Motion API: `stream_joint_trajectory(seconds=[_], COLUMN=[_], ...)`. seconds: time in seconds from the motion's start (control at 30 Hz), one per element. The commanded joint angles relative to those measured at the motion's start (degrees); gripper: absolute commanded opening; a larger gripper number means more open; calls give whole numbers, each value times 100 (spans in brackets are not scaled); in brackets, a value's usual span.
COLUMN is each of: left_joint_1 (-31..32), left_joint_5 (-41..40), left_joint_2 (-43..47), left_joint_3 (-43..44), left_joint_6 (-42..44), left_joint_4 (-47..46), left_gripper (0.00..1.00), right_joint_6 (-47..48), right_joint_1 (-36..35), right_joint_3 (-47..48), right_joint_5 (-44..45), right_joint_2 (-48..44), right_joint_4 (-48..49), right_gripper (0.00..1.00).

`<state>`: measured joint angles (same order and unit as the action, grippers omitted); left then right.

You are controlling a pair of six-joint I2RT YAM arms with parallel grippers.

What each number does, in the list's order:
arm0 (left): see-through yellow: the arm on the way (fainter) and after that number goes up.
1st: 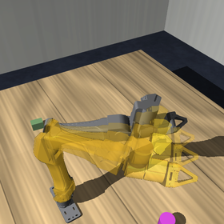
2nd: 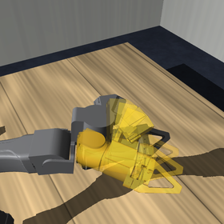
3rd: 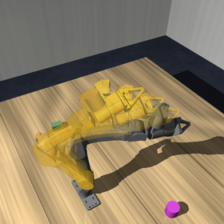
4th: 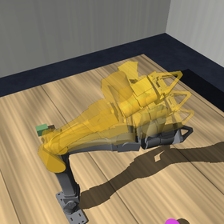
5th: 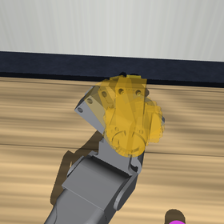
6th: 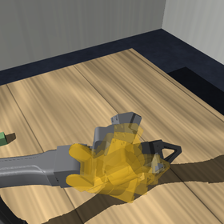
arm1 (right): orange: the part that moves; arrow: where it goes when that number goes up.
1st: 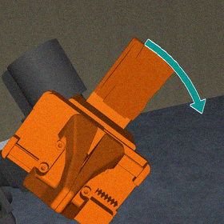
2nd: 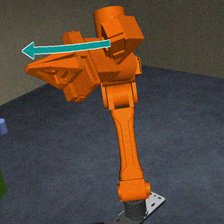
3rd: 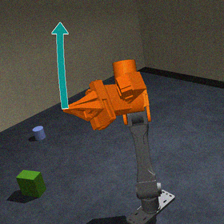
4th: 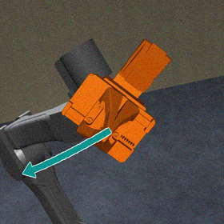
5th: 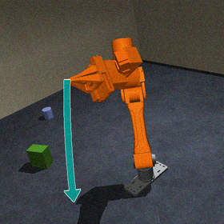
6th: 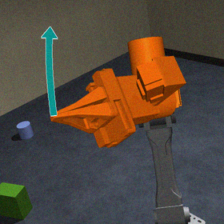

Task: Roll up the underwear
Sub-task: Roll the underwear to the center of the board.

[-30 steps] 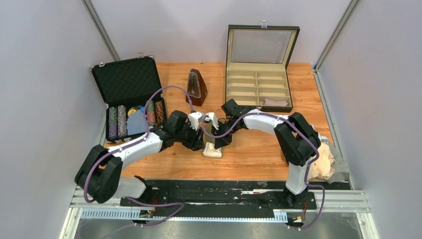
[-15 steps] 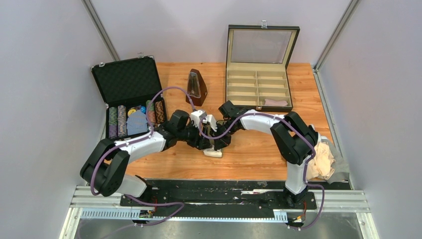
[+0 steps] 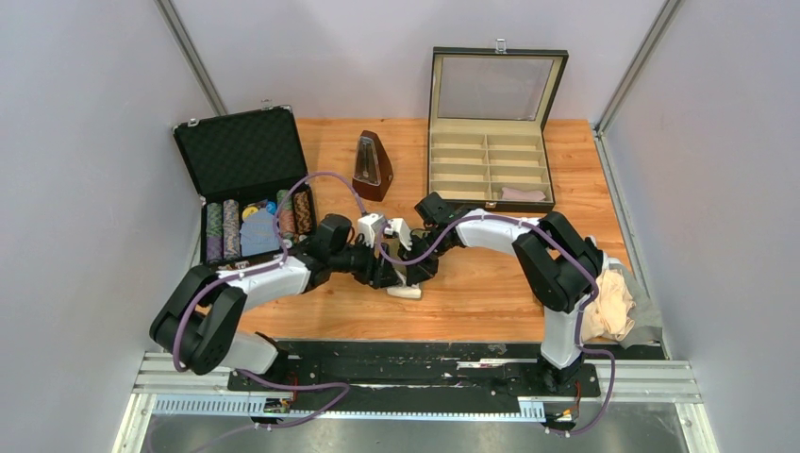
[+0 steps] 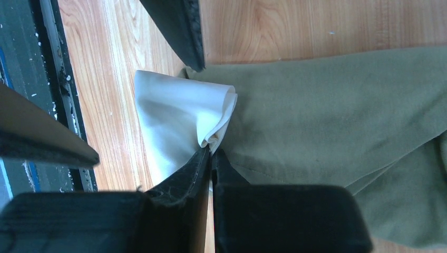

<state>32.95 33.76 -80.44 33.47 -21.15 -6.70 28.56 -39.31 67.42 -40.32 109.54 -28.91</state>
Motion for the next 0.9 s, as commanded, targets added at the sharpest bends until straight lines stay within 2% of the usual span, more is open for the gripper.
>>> stream_joint_trajectory(seconds=[0.0,0.13,0.43,0.6,0.87], left_joint_1=[-122,-174,-177,-167,-119], left_joint_5=[265,309,391,398,482], left_joint_2=[571,1022,249,99,-311], left_joint_3=[-588,-936,-992,-1016,-973], left_joint_6=[-209,-221,-498,-482,-526], left_joint_4=[-277,-414,-1502,-1665,-1902], left_gripper=[74,77,65,63,47], right_joint_6=[-135,-191,-265,-294,-281], right_joint_1=[10,29,30,29,29], right_joint_3=[-58,-141,-97,-106,-65], right_joint_5=[-147,-186,-166,-187,-129], right_joint_2=[-239,-286,-273,-242,-199], right_joint_4=[283,319,317,323,322], right_gripper=[4,5,5,5,5])
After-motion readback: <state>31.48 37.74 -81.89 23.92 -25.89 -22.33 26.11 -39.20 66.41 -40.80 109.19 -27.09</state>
